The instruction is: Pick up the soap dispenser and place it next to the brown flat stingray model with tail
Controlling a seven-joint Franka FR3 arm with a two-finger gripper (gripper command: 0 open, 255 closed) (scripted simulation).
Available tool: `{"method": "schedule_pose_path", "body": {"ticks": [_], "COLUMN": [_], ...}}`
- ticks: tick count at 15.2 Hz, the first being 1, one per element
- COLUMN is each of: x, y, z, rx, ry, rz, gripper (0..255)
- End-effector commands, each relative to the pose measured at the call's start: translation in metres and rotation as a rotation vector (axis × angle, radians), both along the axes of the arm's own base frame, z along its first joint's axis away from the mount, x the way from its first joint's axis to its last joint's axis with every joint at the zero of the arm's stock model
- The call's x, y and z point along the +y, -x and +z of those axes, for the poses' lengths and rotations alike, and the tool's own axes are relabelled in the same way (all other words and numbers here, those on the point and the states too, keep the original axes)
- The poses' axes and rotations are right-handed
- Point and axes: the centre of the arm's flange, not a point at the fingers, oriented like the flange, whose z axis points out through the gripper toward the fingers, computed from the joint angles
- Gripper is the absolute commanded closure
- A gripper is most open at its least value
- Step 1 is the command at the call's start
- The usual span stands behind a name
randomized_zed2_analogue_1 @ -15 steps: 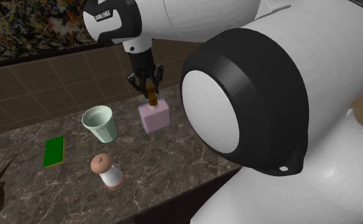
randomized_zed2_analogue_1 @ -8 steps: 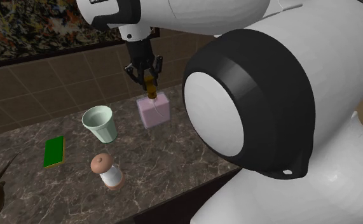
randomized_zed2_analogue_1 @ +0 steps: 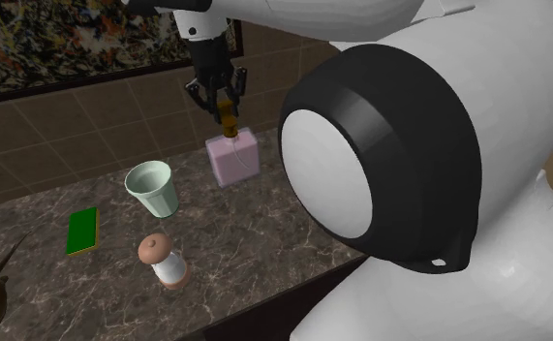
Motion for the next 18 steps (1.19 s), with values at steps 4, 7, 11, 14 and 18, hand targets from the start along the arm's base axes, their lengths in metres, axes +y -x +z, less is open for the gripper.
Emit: {"method": "schedule_pose_path", "body": {"ticks": [4,7,11,14,18], "x": [0.001,0.001,0.001,0.001,0.001], "y": [0.000,0.000,0.000,0.000,0.000], "z": [0.027,0.043,0.064,0.080,0.101], "rx": [0.000,0.000,0.000,0.000,0.000], "ry": [0.000,0.000,0.000,0.000,0.000], "rz": [0.000,0.000,0.000,0.000,0.000], "gripper": [255,255,255,255,255]}}
